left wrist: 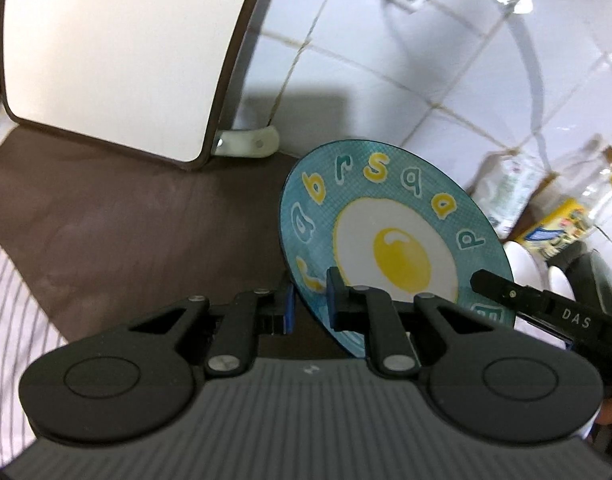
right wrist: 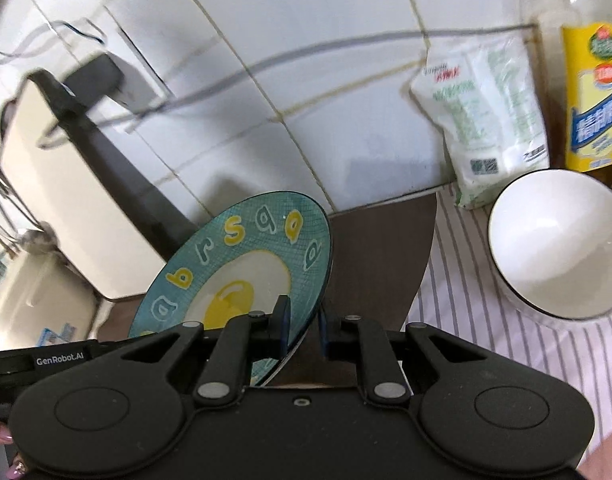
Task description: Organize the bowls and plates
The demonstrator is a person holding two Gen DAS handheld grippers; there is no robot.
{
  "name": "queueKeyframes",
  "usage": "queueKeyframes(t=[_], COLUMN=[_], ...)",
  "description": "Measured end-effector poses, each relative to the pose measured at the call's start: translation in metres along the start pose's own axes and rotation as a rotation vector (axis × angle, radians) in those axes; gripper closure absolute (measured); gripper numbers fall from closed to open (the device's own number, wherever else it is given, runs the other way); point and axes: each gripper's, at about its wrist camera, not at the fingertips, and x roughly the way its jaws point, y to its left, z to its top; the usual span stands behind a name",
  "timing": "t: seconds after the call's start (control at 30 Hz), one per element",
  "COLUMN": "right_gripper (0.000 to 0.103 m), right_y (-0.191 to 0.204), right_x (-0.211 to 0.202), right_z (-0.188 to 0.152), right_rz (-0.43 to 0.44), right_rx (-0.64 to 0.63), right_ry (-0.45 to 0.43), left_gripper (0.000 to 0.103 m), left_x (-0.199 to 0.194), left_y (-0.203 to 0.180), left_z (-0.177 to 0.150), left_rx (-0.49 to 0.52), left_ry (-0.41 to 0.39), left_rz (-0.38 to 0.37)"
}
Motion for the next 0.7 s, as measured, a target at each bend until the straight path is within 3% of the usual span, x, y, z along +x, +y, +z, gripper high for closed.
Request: queueKeyframes(t=[0.33,0.7], right_gripper=[0.084,0.084], right_y=[0.008,-0.007], right_x=[-0.085,-0.123], right_z=[-0.034,-0.079], right_rz=[0.006,-0.018], right_rx=[0.028,0.084], right_ry=[-0.069,-0.062], left_gripper=[0.089,0.089], left_x=[-0.061,-0.086], left_y=[-0.026,-0.046], left_z=[-0.032,-0.075], left_rx=[0.019,0.048], left_ry=[0.025,0.085], left_rz=[-0.049,-0.055])
